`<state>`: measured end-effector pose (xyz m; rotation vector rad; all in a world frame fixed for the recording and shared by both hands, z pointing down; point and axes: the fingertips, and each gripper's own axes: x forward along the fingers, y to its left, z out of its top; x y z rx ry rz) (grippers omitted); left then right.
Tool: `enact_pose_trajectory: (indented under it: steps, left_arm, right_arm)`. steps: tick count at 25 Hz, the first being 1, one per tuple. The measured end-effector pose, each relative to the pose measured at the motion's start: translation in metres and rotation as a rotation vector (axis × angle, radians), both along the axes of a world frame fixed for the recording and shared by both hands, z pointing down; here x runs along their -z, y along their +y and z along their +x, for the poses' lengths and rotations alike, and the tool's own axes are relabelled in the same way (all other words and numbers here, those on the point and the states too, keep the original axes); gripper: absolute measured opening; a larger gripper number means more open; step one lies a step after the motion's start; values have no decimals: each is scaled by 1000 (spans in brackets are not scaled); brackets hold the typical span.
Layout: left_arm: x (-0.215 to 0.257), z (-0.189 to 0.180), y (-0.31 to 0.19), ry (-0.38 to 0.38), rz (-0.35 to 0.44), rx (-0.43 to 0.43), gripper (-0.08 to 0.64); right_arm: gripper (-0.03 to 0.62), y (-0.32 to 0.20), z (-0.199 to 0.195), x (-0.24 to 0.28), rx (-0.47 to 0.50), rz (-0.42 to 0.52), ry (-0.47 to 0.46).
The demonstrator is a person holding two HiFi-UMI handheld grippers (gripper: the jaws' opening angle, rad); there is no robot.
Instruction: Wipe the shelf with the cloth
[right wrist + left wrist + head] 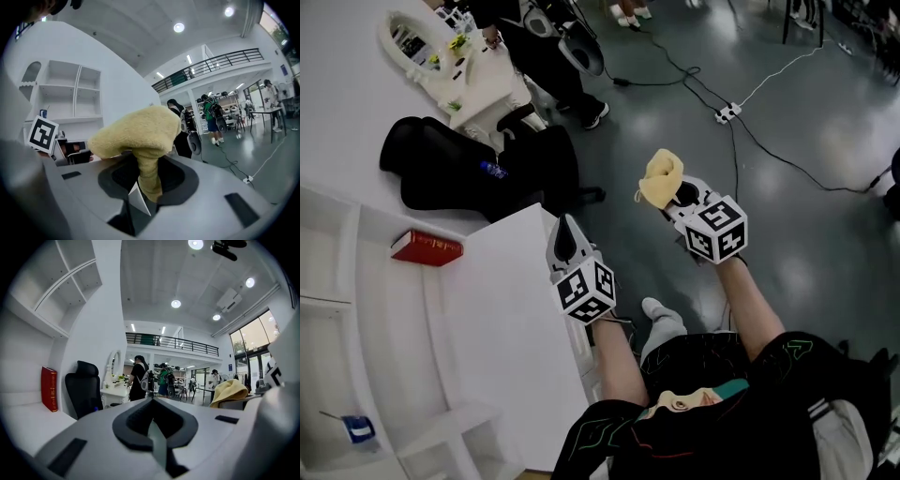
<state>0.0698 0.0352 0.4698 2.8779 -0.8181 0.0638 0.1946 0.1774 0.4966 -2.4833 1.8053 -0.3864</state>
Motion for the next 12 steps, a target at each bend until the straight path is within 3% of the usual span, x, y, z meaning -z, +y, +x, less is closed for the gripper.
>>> enact_pose_trajectory:
  steps: [7, 12]
  left_arm:
    - [5, 13, -109, 5, -8, 62, -3]
    - [-12, 15, -166, -14, -40, 125, -3]
  right_arm:
    - [107, -120, 19, 13, 82, 26, 6]
    - [107, -168, 45, -8, 88, -6, -38]
